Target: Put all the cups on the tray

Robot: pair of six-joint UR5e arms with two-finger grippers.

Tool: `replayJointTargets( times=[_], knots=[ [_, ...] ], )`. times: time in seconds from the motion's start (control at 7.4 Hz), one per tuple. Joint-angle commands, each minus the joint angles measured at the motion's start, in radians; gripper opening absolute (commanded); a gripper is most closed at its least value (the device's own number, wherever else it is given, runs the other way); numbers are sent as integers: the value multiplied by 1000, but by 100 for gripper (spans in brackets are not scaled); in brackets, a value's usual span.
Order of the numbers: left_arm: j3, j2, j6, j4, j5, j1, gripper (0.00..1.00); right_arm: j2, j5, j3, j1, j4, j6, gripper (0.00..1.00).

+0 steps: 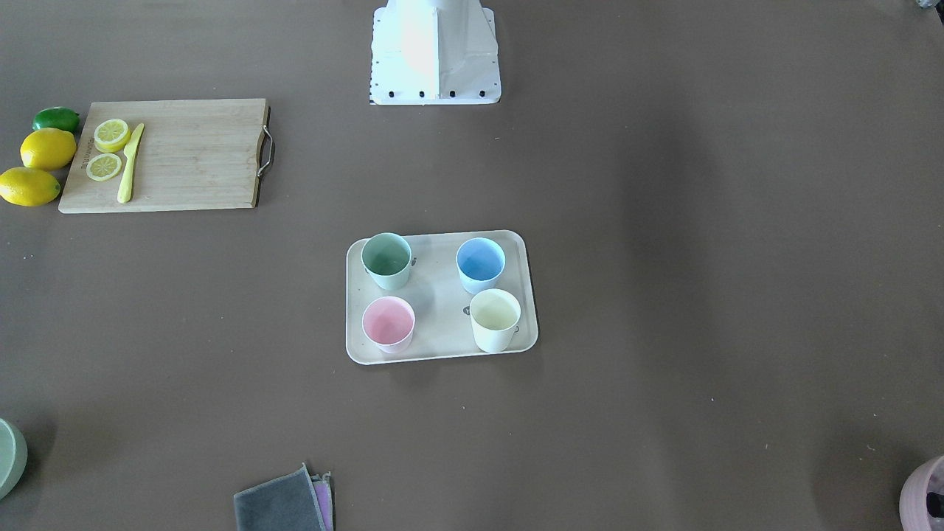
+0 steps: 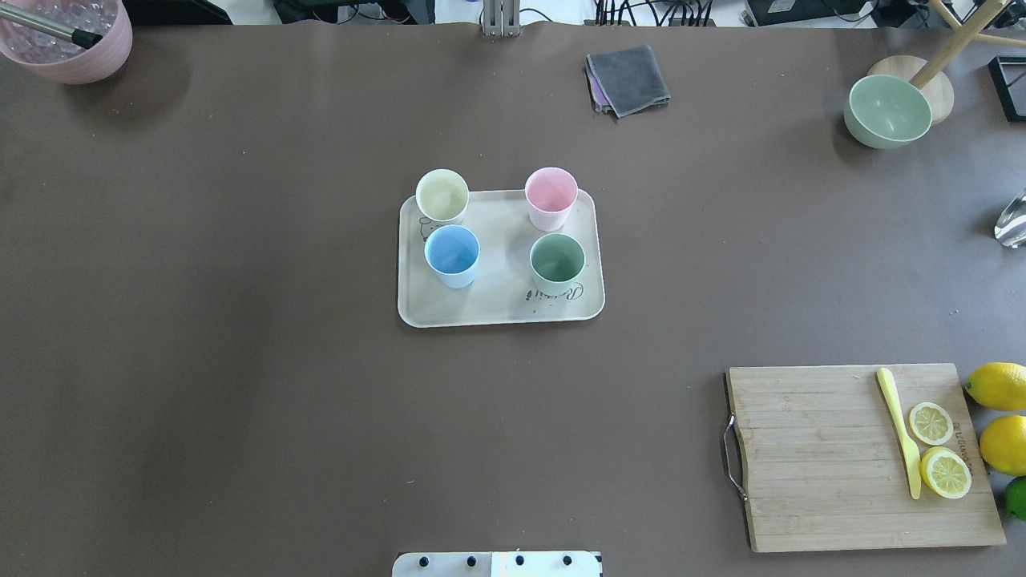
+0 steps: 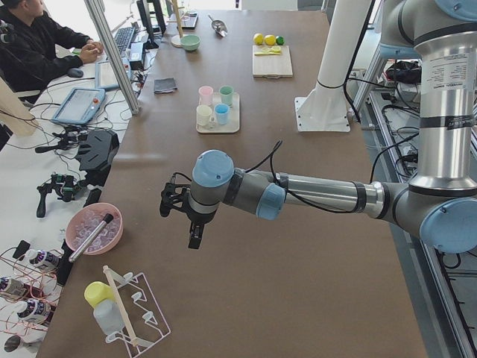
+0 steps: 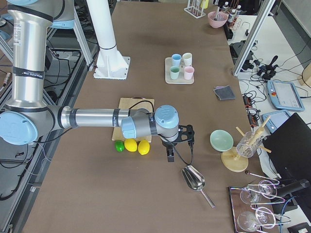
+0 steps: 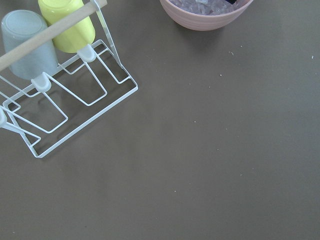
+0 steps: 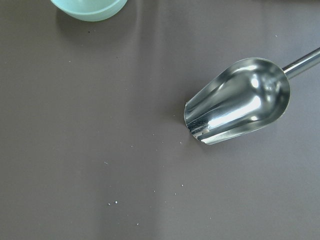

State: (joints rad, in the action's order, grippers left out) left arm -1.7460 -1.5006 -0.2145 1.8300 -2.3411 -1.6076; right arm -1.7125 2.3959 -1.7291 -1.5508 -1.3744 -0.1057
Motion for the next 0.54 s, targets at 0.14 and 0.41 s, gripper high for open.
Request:
replayJointTargets(
  times=[0.14,0.41],
  knots=[
    [-1,0,7,-5,-7,-1,98,-13,31,10,-6,31,1,100],
    [-1,9,7,-5,-1,0,98,-5,32,10,-14,18,-11,100]
  ],
)
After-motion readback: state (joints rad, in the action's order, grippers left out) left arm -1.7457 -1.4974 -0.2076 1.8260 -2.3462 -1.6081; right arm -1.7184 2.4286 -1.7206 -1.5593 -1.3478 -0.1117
